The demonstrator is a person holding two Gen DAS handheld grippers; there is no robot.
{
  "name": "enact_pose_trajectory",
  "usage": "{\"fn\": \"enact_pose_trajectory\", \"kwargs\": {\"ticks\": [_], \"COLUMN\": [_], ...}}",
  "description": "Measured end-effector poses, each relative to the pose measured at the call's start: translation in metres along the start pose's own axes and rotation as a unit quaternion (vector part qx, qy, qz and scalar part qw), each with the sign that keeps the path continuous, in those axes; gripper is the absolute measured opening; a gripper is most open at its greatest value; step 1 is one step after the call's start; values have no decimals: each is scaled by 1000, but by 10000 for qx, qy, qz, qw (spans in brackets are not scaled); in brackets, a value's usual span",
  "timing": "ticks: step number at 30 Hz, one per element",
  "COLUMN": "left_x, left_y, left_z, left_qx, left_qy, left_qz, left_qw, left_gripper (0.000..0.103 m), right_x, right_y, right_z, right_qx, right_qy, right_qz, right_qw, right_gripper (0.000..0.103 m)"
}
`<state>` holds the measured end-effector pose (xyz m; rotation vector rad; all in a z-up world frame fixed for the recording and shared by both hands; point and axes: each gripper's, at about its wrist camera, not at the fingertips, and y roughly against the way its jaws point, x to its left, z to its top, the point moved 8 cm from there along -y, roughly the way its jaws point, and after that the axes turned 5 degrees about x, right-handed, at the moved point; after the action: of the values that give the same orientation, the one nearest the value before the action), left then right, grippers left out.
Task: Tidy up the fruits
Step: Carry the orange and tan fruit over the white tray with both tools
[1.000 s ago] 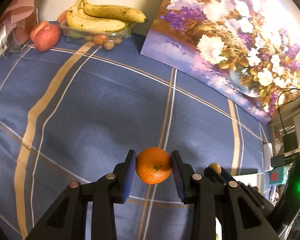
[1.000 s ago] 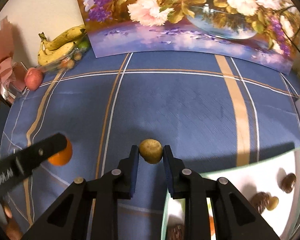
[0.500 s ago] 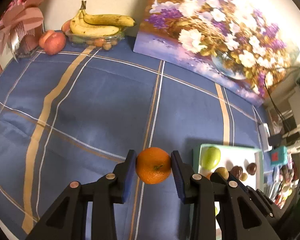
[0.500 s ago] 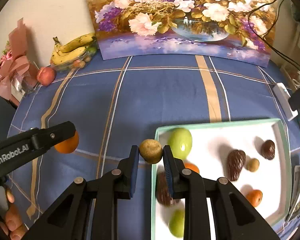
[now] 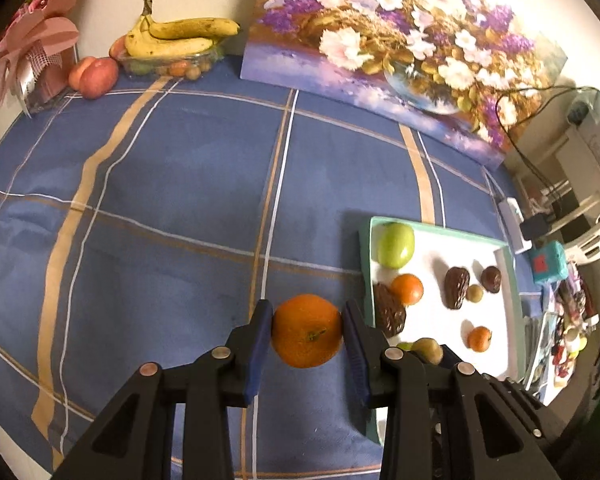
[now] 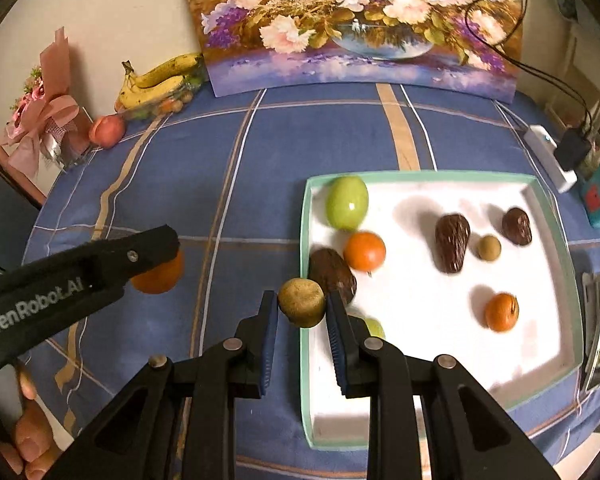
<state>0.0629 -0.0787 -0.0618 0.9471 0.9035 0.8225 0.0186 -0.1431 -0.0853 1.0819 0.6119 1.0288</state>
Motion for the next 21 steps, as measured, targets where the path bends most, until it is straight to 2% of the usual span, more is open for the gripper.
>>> {"fn": "enact_pose_trajectory", "kwargs": {"ticks": [6,11,16,21], "left_x": [-10,-37,-71,-94], "left_y": [2,-2,-13,-27], "left_z": [-14,-27,-45,-62], "left_qx": [18,107,295,529], "left_qy": [-245,-689,-1235,-1579], "left_qz": [88,85,97,118], "left_qw": [9997,9975,9919,9860], "left_gripper": [38,38,38,38], "right_x": [-13,-40,-82,-115], "right_y": [4,0,-5,-6], "right_z": [-15,-19,-25,-33], "right_qx": [69,219,386,494], "right_qy": [-103,-397,-925,-1287], "right_qz": [3,-107,-240,-293], "right_qw": [9999,9989,9947,9900], "right_gripper": [26,26,26,26]}}
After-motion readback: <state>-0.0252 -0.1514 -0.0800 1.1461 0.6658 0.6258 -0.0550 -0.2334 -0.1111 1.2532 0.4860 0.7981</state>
